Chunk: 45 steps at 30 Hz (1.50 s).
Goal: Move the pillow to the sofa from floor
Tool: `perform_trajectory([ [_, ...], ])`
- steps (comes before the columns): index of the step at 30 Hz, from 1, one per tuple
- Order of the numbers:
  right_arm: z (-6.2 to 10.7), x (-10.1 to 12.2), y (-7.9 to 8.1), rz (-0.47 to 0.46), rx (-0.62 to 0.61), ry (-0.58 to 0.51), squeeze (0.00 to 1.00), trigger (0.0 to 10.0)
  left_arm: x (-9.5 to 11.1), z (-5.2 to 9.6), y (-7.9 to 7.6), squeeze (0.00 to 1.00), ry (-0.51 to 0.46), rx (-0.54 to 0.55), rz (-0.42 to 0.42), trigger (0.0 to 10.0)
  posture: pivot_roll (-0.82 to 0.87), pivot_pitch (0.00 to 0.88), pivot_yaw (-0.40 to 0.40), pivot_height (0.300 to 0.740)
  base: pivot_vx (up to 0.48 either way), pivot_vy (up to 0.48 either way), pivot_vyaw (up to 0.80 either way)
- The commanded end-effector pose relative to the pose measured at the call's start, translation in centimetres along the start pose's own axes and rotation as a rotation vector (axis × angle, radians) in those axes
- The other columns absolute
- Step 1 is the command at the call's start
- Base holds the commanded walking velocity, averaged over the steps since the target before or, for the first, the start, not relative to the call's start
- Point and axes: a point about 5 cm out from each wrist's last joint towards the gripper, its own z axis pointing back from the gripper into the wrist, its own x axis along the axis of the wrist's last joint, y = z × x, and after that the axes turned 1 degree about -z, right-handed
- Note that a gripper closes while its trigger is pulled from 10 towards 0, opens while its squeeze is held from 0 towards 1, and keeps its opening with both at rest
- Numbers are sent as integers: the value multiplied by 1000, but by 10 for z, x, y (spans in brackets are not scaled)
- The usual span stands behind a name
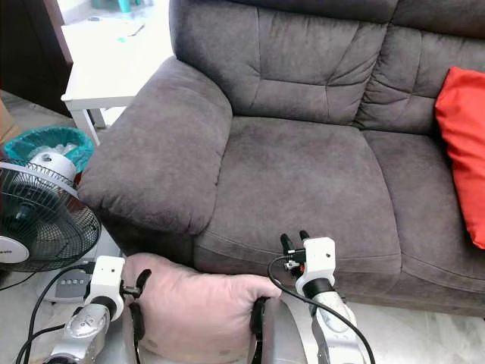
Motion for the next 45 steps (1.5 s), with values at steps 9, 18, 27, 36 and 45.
perform_trajectory([
  [9,2,15,-15,35,8,-20,0,10000,14,-7,-3,0,-53,37,24,10000,35,92,-198,514,0,0,0],
  [18,3,18,-15,7,11,-19,0,10000,20,-6,0,0,-118,83,45,10000,33,114,-224,514,0,0,0],
  [27,15,16,-23,34,27,11,0,10000,23,-7,-3,0,-128,81,73,10000,1,134,-265,514,0,0,0],
  [36,27,25,-37,76,46,34,0,10000,21,-7,6,0,-94,139,93,10000,-33,171,-325,514,0,0,0],
  [45,32,28,-46,95,55,54,0,10000,13,-4,23,0,-38,294,151,10000,-51,199,-355,514,0,0,0],
])
